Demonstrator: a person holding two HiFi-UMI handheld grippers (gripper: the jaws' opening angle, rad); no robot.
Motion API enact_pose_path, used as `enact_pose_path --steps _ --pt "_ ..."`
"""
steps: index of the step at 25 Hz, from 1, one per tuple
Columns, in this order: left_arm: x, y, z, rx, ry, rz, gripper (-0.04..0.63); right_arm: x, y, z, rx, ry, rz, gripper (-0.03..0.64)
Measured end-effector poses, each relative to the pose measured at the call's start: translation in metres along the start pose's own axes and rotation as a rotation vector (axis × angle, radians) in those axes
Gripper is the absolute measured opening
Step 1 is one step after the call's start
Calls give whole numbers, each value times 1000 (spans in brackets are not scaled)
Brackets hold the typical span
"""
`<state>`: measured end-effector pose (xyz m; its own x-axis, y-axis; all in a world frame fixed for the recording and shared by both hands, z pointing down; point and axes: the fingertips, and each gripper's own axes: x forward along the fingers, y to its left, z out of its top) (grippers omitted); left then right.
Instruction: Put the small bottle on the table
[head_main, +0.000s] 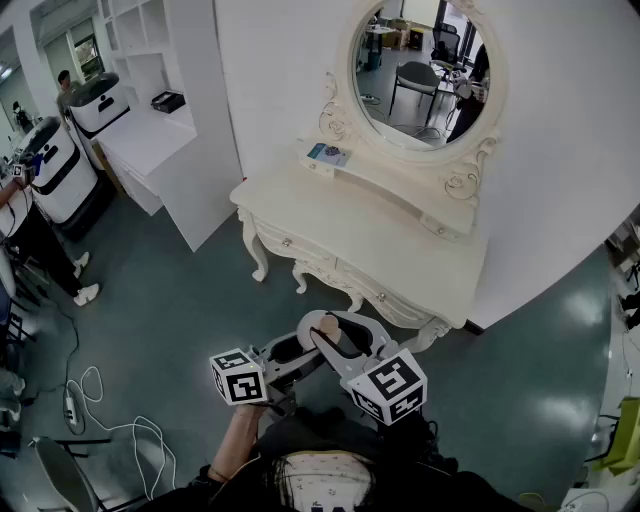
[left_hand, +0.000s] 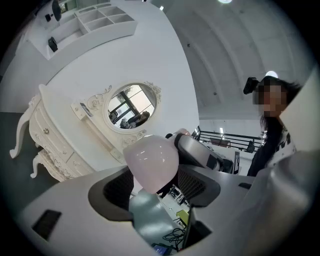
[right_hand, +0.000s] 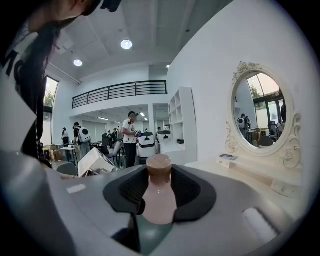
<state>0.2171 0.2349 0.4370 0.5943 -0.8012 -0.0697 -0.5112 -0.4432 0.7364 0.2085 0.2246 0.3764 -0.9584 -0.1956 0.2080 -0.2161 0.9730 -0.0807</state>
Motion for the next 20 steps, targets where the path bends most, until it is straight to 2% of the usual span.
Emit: enact_pose_path --steps 9,20 --pt "-3 4 -3 3 1 6 262 3 -1 -3 19 -3 -10 149" --pt "-27 6 2 8 7 5 262 17 19 -2 18 -15 -23 149"
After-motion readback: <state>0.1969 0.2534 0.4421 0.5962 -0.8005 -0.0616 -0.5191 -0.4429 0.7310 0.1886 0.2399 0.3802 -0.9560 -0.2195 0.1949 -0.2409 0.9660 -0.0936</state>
